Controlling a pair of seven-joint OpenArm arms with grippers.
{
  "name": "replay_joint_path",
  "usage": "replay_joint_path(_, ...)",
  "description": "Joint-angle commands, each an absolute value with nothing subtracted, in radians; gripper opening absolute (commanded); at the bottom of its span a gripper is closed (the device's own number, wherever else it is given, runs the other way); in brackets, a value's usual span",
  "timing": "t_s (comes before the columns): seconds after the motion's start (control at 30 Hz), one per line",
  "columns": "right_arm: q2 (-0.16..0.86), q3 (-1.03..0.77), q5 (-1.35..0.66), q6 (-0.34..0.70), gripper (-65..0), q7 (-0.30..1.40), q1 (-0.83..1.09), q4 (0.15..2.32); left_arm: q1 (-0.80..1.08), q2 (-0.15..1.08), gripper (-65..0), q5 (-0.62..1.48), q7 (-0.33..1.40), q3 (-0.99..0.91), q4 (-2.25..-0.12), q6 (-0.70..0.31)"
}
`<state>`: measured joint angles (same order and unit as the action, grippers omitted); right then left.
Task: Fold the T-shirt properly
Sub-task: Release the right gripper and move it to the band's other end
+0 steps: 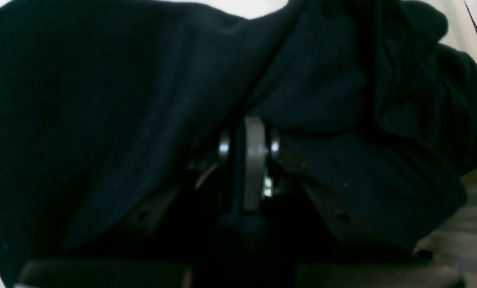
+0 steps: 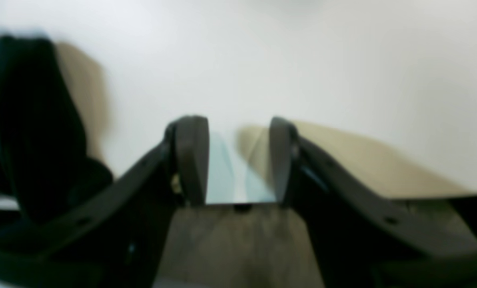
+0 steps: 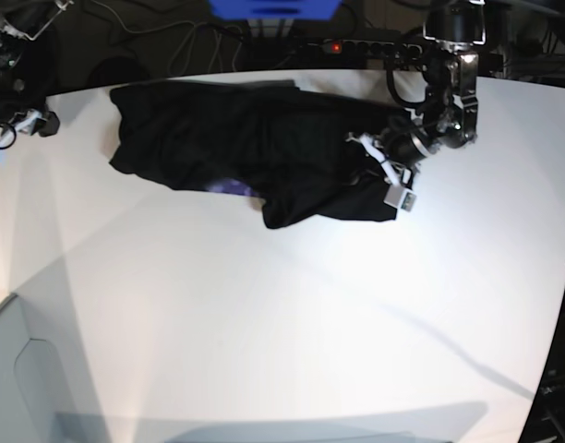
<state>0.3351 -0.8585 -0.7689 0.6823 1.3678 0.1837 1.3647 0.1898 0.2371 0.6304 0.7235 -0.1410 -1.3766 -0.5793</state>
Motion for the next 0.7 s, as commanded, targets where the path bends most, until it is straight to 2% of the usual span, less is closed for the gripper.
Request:
replay_joint_path(0.0, 0.323, -0.840, -0.746, 0.698, -38.3, 1.396, 0.186, 1.377, 0.205, 0.251, -58.7, 0.470, 0.831, -0.142, -1.348, -0.504)
replay_joint_path(0.37, 0.182, -0.754, -0.748, 0.698, -38.3, 1.396, 0.185, 1.581, 0.206, 0.251, -58.7, 0.470, 0.792, -0.142, -1.346, -0.504)
replay_joint_path(0.67, 0.174, -0.754, -0.746, 0.698, -38.8, 1.396, 0.185, 1.587, 0.208, 0.249, -58.7, 0.470, 0.779, -0.142, -1.346, -0.504)
